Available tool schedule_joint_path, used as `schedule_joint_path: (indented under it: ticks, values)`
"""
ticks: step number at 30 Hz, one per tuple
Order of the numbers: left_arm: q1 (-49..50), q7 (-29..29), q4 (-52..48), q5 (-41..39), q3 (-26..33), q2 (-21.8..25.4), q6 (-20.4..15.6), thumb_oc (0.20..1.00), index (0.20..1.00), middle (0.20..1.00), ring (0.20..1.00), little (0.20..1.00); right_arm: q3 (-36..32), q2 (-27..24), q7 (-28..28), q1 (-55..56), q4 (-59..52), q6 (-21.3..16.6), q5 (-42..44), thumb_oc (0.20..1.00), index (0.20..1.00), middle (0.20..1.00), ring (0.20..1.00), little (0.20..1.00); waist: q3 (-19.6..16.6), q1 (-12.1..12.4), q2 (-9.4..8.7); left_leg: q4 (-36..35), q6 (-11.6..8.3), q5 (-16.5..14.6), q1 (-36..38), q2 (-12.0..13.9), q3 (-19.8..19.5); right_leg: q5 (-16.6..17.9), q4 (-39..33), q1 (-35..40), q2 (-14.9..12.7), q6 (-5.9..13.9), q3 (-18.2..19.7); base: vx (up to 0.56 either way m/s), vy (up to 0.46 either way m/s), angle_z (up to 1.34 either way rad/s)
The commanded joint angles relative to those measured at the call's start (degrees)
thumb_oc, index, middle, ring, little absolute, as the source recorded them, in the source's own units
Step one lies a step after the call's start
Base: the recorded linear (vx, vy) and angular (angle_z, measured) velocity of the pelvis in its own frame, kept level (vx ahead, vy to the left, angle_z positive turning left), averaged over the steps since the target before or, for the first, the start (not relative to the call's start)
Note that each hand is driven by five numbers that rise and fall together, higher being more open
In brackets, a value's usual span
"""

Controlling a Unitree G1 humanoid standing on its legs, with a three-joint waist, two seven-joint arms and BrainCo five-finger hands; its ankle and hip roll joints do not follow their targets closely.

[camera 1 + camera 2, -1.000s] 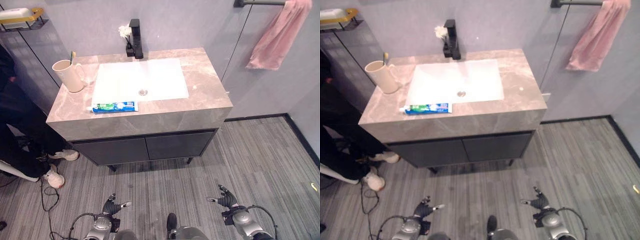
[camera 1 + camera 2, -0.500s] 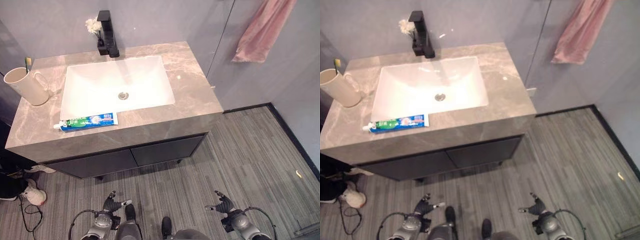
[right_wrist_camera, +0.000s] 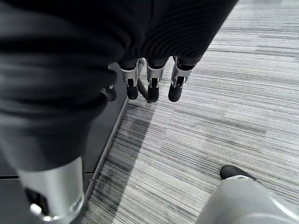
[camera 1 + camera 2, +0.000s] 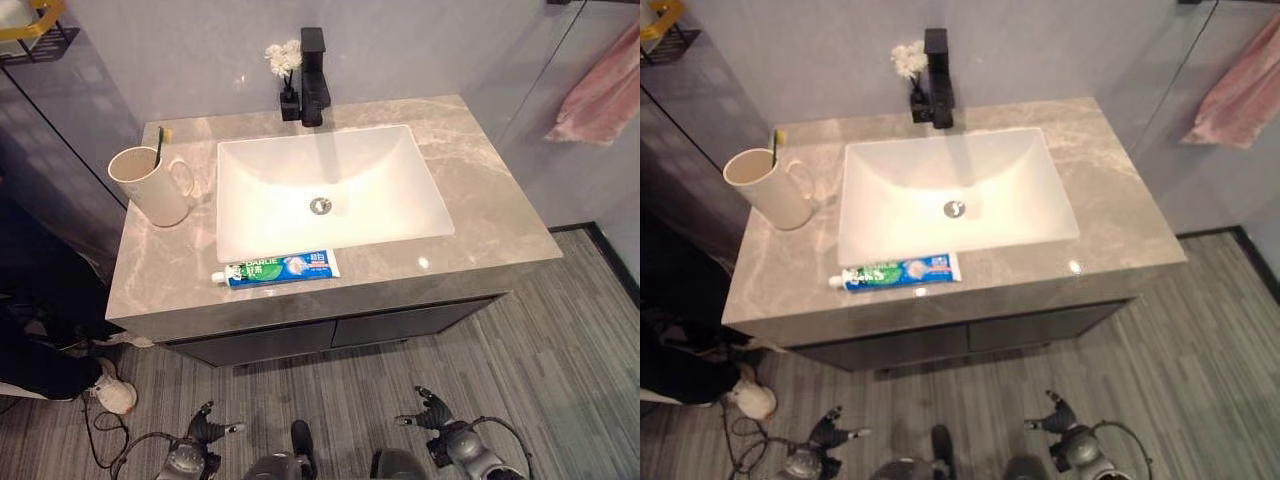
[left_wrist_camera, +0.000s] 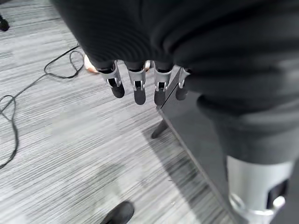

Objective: Put brush and paste in cup on sink, flatten towel.

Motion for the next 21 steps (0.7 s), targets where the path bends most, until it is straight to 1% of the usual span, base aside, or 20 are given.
schedule_joint_path:
  ticks: [1, 2, 3, 5, 7, 8, 9, 10, 11, 12, 13, 14, 15, 16, 17, 18, 19, 21]
  values:
    - [-0.90, -0.82, -2.11, 3.45, -1.17, 1.03, -1.34, 1.000, 1.000, 1.000, 1.000, 1.000, -0.25, -2.91, -0.47, -1.55, -0.84, -1.25, 1.63, 1.000, 1.000, 1.000, 1.000, 1.000, -0.40, 0.83, -0.39, 4.33, -5.80, -1.13, -3.22, 3.06, -0.51, 11.76, -11.89, -0.18, -1.03, 1.19, -2.42, 0.09, -0.102, 0.04]
    - [-0.79, -0.76, -2.61, 4.10, -1.71, 1.38, -1.58, 1.000, 1.000, 1.000, 1.000, 1.000, -0.08, -3.20, -0.44, -1.56, -0.92, -1.36, 1.42, 1.000, 1.000, 1.000, 1.000, 1.000, 0.09, 0.53, -0.32, 4.66, -6.12, -1.28, -2.95, 3.13, -1.52, 12.52, -13.31, -1.08, -1.51, 1.33, -1.83, 0.10, -0.118, 0.01]
    - [-0.12, -0.93, -3.90, 5.27, -2.33, 2.07, -1.89, 1.000, 1.000, 1.000, 1.000, 1.000, 0.12, -3.47, -0.13, -1.44, -1.19, -1.41, 1.04, 1.000, 1.000, 1.000, 1.000, 1.000, 0.28, 0.50, -0.60, 5.69, -6.31, -1.49, -2.96, 3.03, -2.34, 12.44, -13.96, -0.24, -1.46, 1.73, -0.75, 0.08, -0.091, 0.27]
    - [0.69, -0.87, -6.66, 8.18, -4.03, 3.42, -2.29, 1.000, 1.000, 1.000, 1.000, 1.000, -0.01, -4.15, -0.25, -1.29, -0.94, -1.48, 0.46, 1.000, 1.000, 1.000, 1.000, 1.000, 0.69, 1.20, -1.00, 6.46, -6.53, -1.84, -2.93, 2.97, -2.91, 12.84, -15.33, 0.97, -1.85, 1.65, -1.27, 0.02, -0.104, 0.67]
    - [2.62, -1.25, -10.39, 10.58, -5.41, 4.94, -3.28, 1.000, 1.000, 1.000, 1.000, 1.000, -0.63, -5.11, -0.30, -0.70, -0.17, -1.67, 0.04, 1.000, 1.000, 1.000, 1.000, 1.000, 0.47, 2.16, -1.02, 6.89, -6.94, -1.88, -3.30, 2.90, -3.54, 13.24, -17.57, 2.26, -2.09, 1.50, -2.93, 0.02, -0.159, 0.77]
    - [5.35, -2.18, -15.72, 12.53, -6.85, 7.25, -4.53, 1.000, 1.000, 1.000, 1.000, 1.000, -1.47, -6.43, -0.29, 0.12, 1.21, -1.92, -0.65, 1.000, 1.000, 1.000, 1.000, 1.000, -0.12, 3.30, -0.73, 6.71, -7.50, -1.59, -3.50, 3.12, -4.41, 13.42, -19.68, 4.11, -2.05, 1.45, -4.38, 0.04, -0.133, 0.49]
    - [5.57, -2.30, -16.05, 12.48, -6.85, 7.43, -4.38, 1.000, 1.000, 1.000, 1.000, 1.000, -1.49, -6.38, -0.29, 0.24, 1.22, -1.96, -0.67, 1.000, 1.000, 1.000, 1.000, 1.000, -0.18, 3.23, -0.75, 6.68, -7.52, -1.57, -3.45, 3.12, -4.52, 13.51, -19.89, 4.31, -2.03, 1.44, -4.52, 0.09, -0.178, 0.50]
    - [8.41, -3.44, -21.01, 13.54, -7.27, 10.26, -5.83, 1.000, 1.000, 1.000, 1.000, 1.000, -2.52, -7.38, -0.43, 0.93, 3.02, -2.01, -1.26, 1.000, 1.000, 1.000, 1.000, 1.000, -0.60, 4.39, -0.41, 6.01, -8.09, -1.09, -3.29, 3.36, -5.56, 13.62, -21.57, 5.73, -1.97, 1.41, -5.79, 0.05, -0.089, 0.42]
    - [8.58, -3.52, -21.23, 13.51, -7.26, 10.41, -5.76, 1.000, 1.000, 1.000, 1.000, 1.000, -2.53, -7.32, -0.44, 1.00, 3.06, -2.06, -1.28, 1.000, 1.000, 1.000, 1.000, 1.000, -0.64, 4.31, -0.44, 5.94, -8.11, -1.05, -3.24, 3.36, -5.69, 13.67, -21.73, 5.88, -1.95, 1.40, -5.93, 0.06, -0.127, 0.42]
    - [9.72, -3.76, -23.57, 14.50, -7.74, 12.04, -6.50, 1.000, 1.000, 1.000, 1.000, 1.000, -3.26, -7.80, -0.76, 1.16, 4.49, -2.01, -1.61, 1.000, 1.000, 1.000, 1.000, 1.000, -0.84, 4.86, -0.28, 5.42, -8.41, -0.71, -3.15, 3.42, -6.30, 13.81, -22.56, 6.59, -1.98, 1.41, -6.63, 0.04, -0.134, 0.35]
    - [11.54, -3.73, -31.12, 17.58, -9.82, 17.30, -9.26, 1.000, 1.000, 1.000, 1.000, 1.000, -5.45, -8.42, -1.90, 0.99, 8.78, -1.73, -1.48, 1.000, 1.000, 1.000, 1.000, 1.000, -1.37, 6.02, 0.33, 3.98, -9.00, 0.00, -2.93, 3.65, -7.49, 13.88, -24.24, 8.06, -2.12, 1.57, -8.28, 0.05, -0.161, 0.63]
    - [12.10, -3.38, -34.54, 18.77, -10.35, 19.96, -10.07, 1.000, 1.000, 1.000, 1.000, 1.000, -6.14, -8.18, -2.17, 0.88, 9.57, -1.85, -1.07, 1.000, 1.000, 1.000, 1.000, 1.000, -1.48, 6.30, 0.40, 3.42, -9.22, 0.28, -2.72, 3.77, -7.87, 13.90, -24.62, 8.45, -2.12, 1.64, -8.78, 0.05, -0.144, 0.78]
    - [12.04, -2.52, -38.76, 21.17, -11.48, 23.67, -11.27, 1.000, 1.000, 1.000, 1.000, 1.000, -6.58, -8.18, -2.58, 0.78, 10.48, -1.81, -0.71, 1.000, 1.000, 1.000, 1.000, 1.000, -1.72, 6.37, 0.76, 2.79, -9.37, 0.44, -2.44, 3.83, -8.08, 13.67, -24.55, 8.65, -2.02, 1.67, -9.09, 0.02, -0.052, 0.50]
    - [12.27, -2.66, -39.20, 21.10, -11.36, 24.03, -11.12, 1.000, 1.000, 1.000, 1.000, 1.000, -6.63, -8.02, -2.59, 0.82, 10.52, -1.84, -0.73, 1.000, 1.000, 1.000, 1.000, 1.000, -1.74, 6.39, 0.61, 2.67, -9.38, 0.50, -2.34, 3.83, -8.10, 13.64, -24.54, 8.70, -2.02, 1.66, -9.13, 0.04, -0.039, 0.14]
    - [12.48, -1.86, -44.70, 22.83, -12.05, 28.81, -12.97, 1.000, 1.000, 1.000, 1.000, 1.000, -6.32, -8.17, -2.71, 1.29, 11.50, -1.55, -1.74, 1.000, 1.000, 1.000, 1.000, 1.000, -2.13, 6.60, 1.13, 2.23, -9.39, 0.51, -1.91, 3.86, -8.26, 13.37, -24.06, 8.80, -1.94, 1.68, -9.54, 0.04, -0.013, -0.02]
    - [13.09, -1.81, -47.89, 23.16, -11.79, 31.50, -13.60, 1.000, 1.000, 1.000, 1.000, 1.000, -6.15, -8.25, -2.86, 1.50, 11.59, -1.53, -2.36, 1.000, 1.000, 1.000, 1.000, 1.000, -2.38, 6.61, 1.26, 1.92, -9.40, 0.54, -1.62, 3.82, -8.22, 13.20, -23.87, 8.95, -1.95, 1.61, -9.71, 0.04, -0.012, 0.00]
    - [13.46, -2.01, -48.44, 23.01, -11.52, 31.90, -13.45, 1.000, 1.000, 1.000, 1.000, 1.000, -6.17, -8.10, -2.88, 1.57, 11.57, -1.53, -2.41, 1.000, 1.000, 1.000, 1.000, 1.000, -2.41, 6.61, 1.13, 1.83, -9.41, 0.57, -1.54, 3.82, -8.23, 13.17, -23.84, 8.99, -1.94, 1.61, -9.72, 0.03, 0.005, 0.06]
    - [14.64, -2.68, -55.37, 22.70, -10.44, 37.29, -15.08, 1.000, 1.000, 1.000, 1.000, 1.000, -6.20, -8.22, -2.80, 2.25, 11.76, -1.36, -3.15, 1.000, 1.000, 1.000, 1.000, 1.000, -2.81, 6.48, 1.46, 1.25, -9.40, 0.57, -0.92, 3.68, -8.27, 13.12, -23.75, 9.30, -2.13, 1.73, -9.91, 0.05, 0.017, 0.09]
